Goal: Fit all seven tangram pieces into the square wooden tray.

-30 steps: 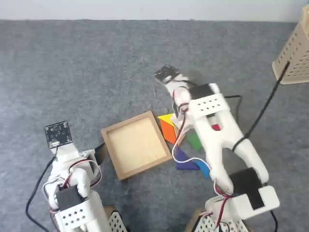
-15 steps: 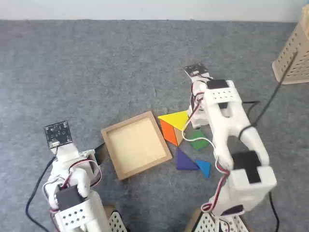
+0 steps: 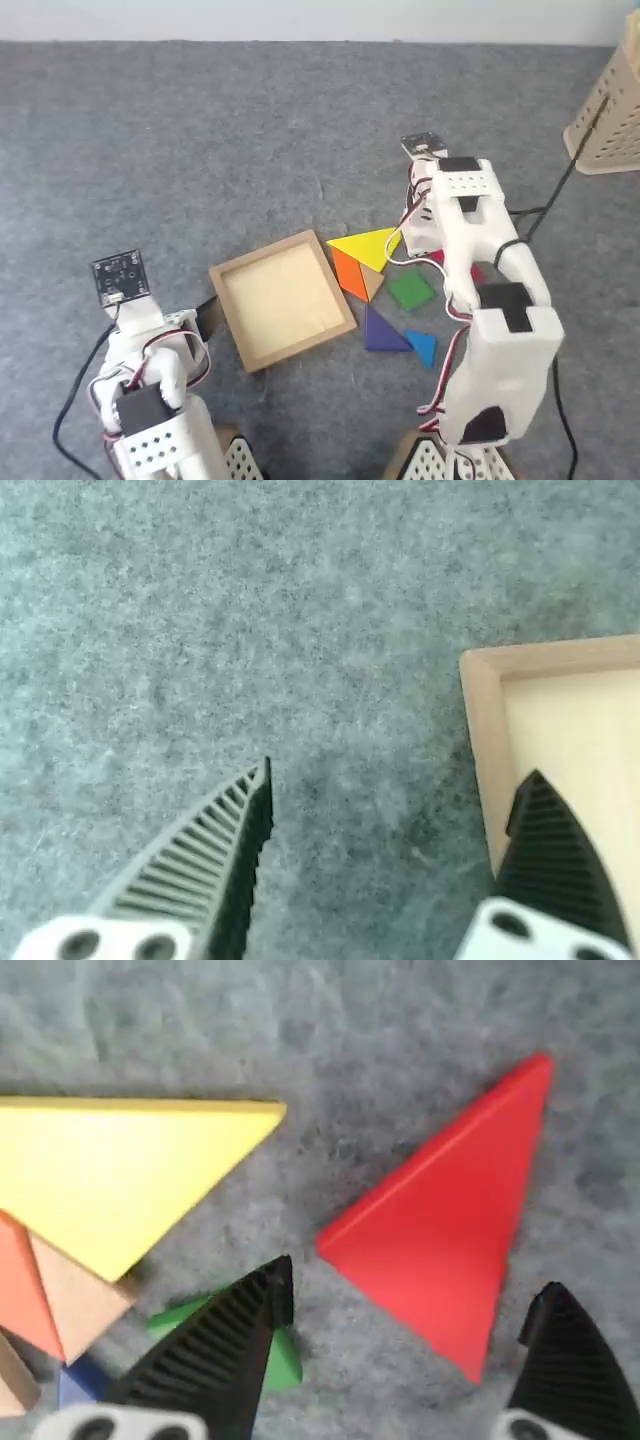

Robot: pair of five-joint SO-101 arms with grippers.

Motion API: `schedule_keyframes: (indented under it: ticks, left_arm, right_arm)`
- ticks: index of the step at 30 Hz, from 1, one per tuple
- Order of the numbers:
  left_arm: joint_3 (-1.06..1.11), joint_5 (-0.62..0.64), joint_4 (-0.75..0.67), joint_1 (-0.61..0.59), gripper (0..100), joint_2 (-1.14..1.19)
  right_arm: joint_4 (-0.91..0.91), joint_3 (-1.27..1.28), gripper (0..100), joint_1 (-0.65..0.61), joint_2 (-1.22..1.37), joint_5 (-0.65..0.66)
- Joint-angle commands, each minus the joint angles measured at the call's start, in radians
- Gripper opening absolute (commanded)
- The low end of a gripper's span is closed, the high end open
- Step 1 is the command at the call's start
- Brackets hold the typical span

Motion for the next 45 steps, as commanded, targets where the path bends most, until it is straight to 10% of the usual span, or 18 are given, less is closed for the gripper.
schedule_keyframes:
  ticks: [1, 27, 34, 45]
  left_arm:
    - [-0.013, -0.002, 0.008, -0.005, 35, -0.014]
    - [-0.013, -0.002, 0.008, -0.005, 35, -0.014]
    - [-0.013, -0.002, 0.008, -0.005, 35, -0.014]
    - [-0.013, -0.002, 0.006, -0.005, 35, -0.014]
  right_arm:
    - [-0.012, -0.086, 36.2, 0.008, 0.035, -0.018]
    - [-0.054, -0.143, 18.4, 0.018, 0.088, -0.135]
    - [0.079, -0.212, 31.0, 0.048, 0.087, -0.141]
    - [0.090, -0.365, 28.4, 0.031, 0.099, -0.443]
